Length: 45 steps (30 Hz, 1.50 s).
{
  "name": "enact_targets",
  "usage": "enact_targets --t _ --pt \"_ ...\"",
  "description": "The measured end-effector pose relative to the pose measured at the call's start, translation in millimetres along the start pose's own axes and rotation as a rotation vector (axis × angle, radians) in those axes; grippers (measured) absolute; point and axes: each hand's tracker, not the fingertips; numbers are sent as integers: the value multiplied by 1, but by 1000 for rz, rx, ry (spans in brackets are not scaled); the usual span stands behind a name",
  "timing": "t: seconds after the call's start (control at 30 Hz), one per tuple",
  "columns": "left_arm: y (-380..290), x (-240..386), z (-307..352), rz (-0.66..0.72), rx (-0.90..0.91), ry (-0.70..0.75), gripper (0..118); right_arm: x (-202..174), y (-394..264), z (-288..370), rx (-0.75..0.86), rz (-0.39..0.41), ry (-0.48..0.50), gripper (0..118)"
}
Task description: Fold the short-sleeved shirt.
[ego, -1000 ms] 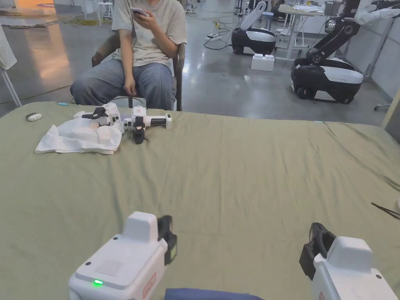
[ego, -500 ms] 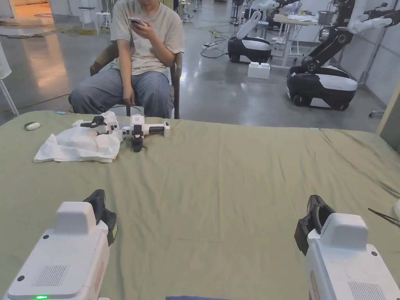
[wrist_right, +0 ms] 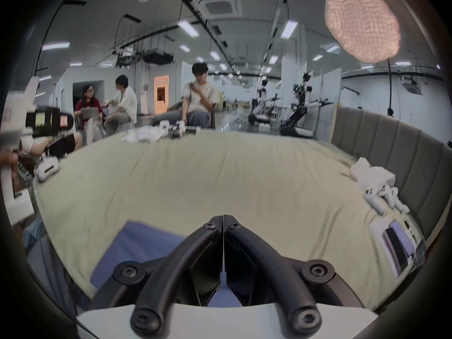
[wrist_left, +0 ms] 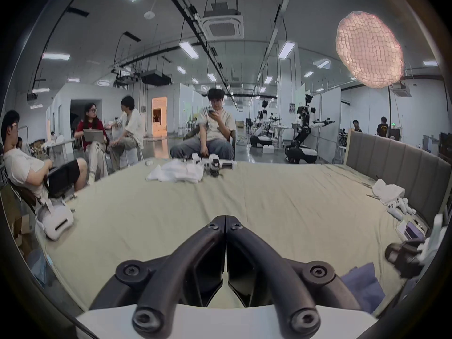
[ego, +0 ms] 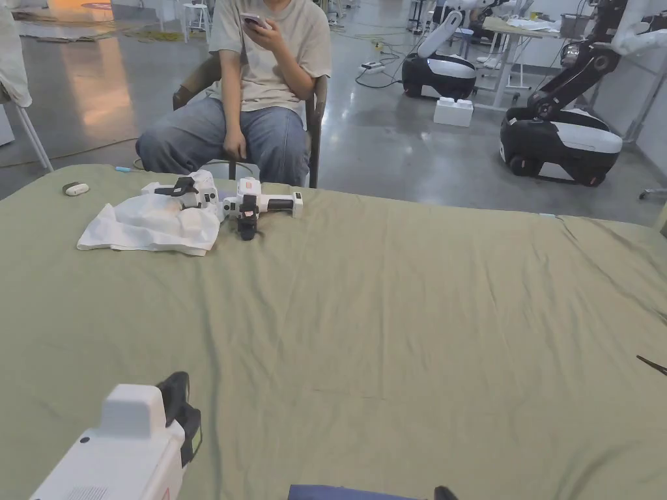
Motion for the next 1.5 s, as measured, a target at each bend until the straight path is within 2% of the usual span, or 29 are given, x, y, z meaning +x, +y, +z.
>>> enact_targets --t 0.1,0.23,0.33,0.47,0.5,0.57,0.63,0.7,0.83,0.9,0.93,1.07,1.17,1.23,1.27,1.37,1.5 --pt "-19 -5 1 47 -86 -48 2 -7 -25 -15 -42 24 -11 0" --pt "-45 -7 0 82 -221 -129 3 -1 -48 -34 -102 7 -58 0" --pt "-61 -9 -5 161 -330 -233 23 5 -57 -37 -126 -16 -62 0" --pt "-79 -14 -23 335 -476 -428 83 5 -54 -36 -122 -8 -60 0" --pt "-83 -15 -29 372 -512 -470 87 7 -53 -37 -126 -21 -56 0" --pt "-93 -16 -45 452 -575 -549 88 10 -52 -39 -132 -35 -51 0" --pt "-101 -12 -57 474 -635 -573 90 11 -51 -41 -140 -38 -45 0" --pt "-108 -6 -70 486 -689 -617 90 12 -52 -41 -142 -41 -40 0" --pt "-129 11 -96 596 -848 -802 90 14 -52 -41 -144 -42 -30 0" --pt "-140 19 -105 624 -885 -840 85 15 -52 -41 -145 -45 -25 0" --pt "-143 21 -108 632 -865 -838 82 16 -52 -41 -145 -46 -23 0" --pt "-149 20 -115 722 -840 -810 49 17 -52 -41 -148 -50 -19 0" --pt "-152 20 -114 694 -838 -815 45 18 -52 -42 -149 -56 -18 0" --pt "-151 20 -112 682 -822 -834 34 17 -52 -42 -150 -58 -21 0" --pt "-150 21 -109 684 -814 -843 25 16 -53 -42 -148 -59 -23 0" --pt "-148 19 -106 700 -791 -867 18 13 -54 -42 -143 -45 -29 0" --pt "-133 15 -105 726 -784 -911 16 13 -45 -38 -140 -38 -26 0"
